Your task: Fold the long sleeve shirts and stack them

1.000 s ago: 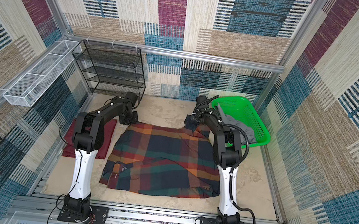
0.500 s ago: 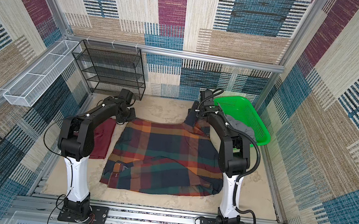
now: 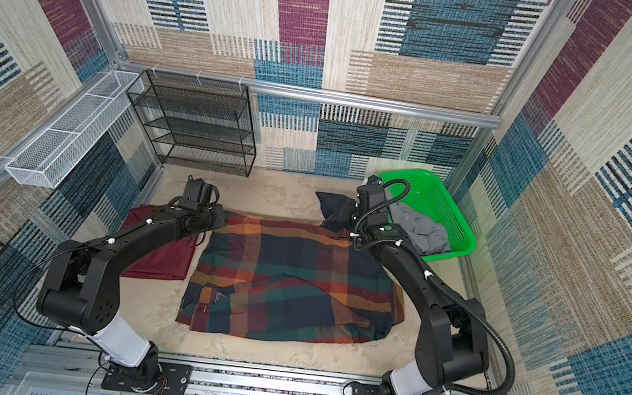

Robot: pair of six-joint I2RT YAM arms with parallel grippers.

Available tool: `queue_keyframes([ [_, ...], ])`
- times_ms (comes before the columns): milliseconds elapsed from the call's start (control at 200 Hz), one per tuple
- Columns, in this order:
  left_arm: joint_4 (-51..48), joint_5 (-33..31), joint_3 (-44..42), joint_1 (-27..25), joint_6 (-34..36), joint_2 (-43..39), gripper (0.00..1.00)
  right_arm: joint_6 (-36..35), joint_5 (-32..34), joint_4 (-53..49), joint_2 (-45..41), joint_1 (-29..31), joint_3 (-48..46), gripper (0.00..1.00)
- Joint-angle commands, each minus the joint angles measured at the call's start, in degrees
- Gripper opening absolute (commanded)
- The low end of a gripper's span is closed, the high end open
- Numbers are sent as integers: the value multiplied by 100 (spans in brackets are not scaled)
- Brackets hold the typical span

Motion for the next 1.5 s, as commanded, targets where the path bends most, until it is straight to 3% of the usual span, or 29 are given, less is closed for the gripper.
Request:
queue_keyframes([
  [0,987,-68,-731,2,-383,-394,0,102,197,353,-588,73,-530,0],
  [235,1932,-79,-2220,-7,-671,-1332,0,144,316,-167,-1719,354,-1468,0],
  [536,1899,118,-3069,-81,-764,-2082,0,621,922,-907,-2718,871,-2389,0],
  [891,1514,42,-4227,-371,-977,-3331,0,1293,1143,-1390,-3070,1325,-3105,0],
  [1152,453,-145,-4210,-516,-1084,-4381,24,1803,866,-1307,-2911,1851,-3670,0],
  [1302,-329,-365,-3715,-516,-1020,-4911,48,1863,1062,-1477,-2988,1949,-3580,32],
  [1382,-676,-281,-3332,-516,-1034,-4941,52,1749,1211,-1617,-3123,1950,-3315,53],
  [1492,-1192,-200,-2758,-516,-1079,-4789,57,1479,1526,-1876,-3120,1943,-2775,69],
])
